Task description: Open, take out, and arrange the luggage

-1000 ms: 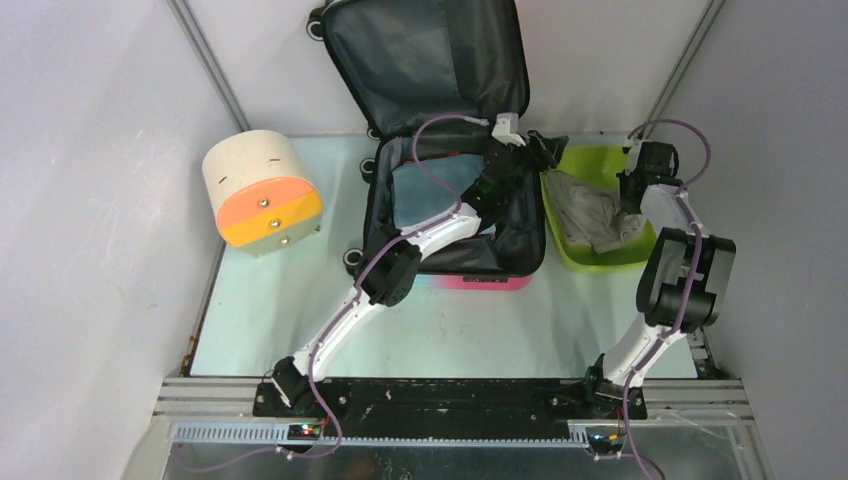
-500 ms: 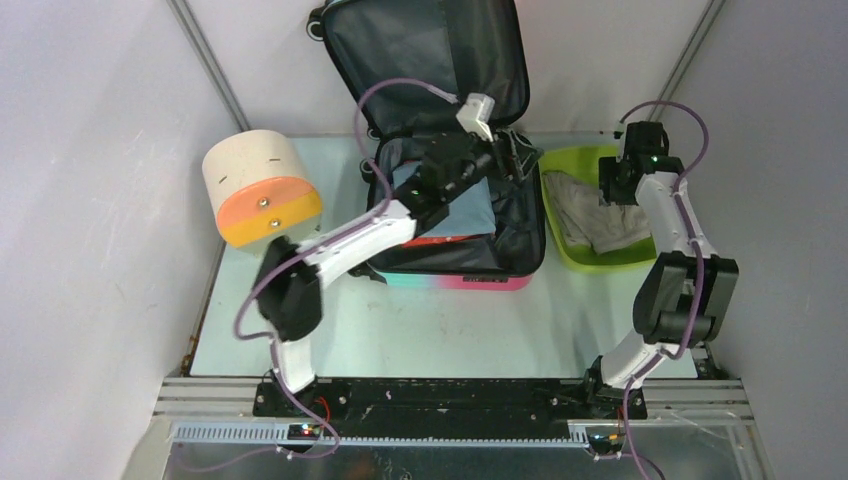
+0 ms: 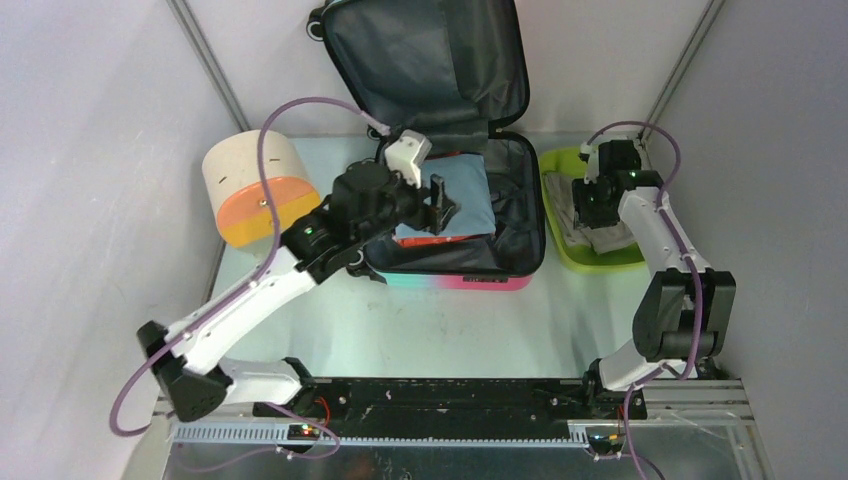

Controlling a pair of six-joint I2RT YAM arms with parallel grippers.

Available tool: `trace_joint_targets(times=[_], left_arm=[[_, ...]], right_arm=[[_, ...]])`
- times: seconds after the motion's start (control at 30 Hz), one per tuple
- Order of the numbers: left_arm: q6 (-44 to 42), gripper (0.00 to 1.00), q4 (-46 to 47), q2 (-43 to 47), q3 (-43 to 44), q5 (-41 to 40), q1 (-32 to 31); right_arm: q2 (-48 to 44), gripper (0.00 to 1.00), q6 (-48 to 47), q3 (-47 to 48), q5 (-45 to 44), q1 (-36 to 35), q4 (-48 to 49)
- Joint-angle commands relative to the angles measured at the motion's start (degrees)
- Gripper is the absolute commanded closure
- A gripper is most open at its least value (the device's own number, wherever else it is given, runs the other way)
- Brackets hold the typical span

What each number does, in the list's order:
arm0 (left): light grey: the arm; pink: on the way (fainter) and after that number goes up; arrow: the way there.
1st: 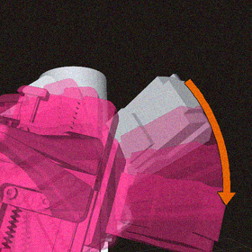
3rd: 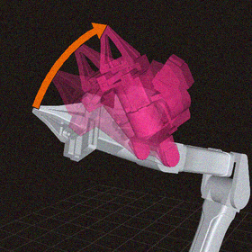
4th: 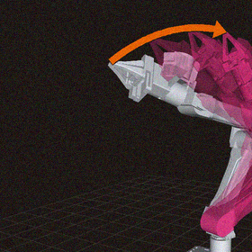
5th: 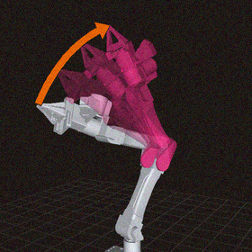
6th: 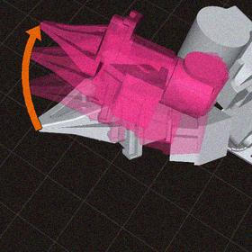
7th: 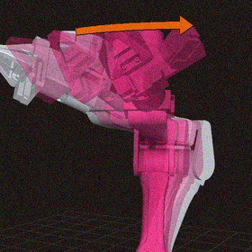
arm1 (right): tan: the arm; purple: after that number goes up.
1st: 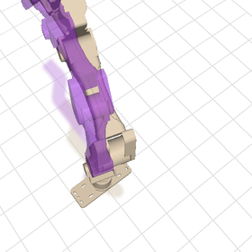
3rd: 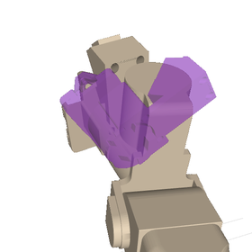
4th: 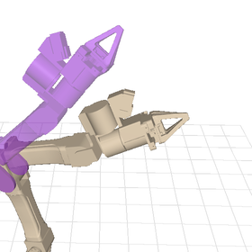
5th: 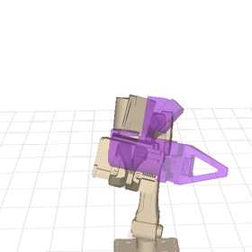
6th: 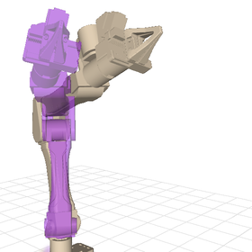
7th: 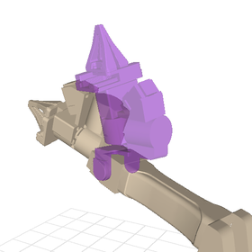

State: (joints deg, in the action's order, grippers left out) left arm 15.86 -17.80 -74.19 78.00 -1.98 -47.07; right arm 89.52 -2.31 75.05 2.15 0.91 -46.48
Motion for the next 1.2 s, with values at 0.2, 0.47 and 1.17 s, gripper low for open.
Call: trace_joint_targets(times=[0.2, 0.47, 1.17], left_arm=[[-12.6, 0.27, -8.3, 14.2, -12.1, -9.1, 0.1], [-19.0, 0.29, 0.8, 24.2, -26.4, -10.4, -0.1], [-21.9, 0.30, 13.1, 34.8, -39.4, -10.1, -0.4]], right_arm=[[4.1, 0.60, 1.1, -3.8, -0.3, -0.8, 3.3], [5.0, 0.63, 5.8, -4.9, 0.6, -3.4, 2.5], [-2.8, 0.47, 5.4, -5.5, -1.6, -1.7, 10.9]])
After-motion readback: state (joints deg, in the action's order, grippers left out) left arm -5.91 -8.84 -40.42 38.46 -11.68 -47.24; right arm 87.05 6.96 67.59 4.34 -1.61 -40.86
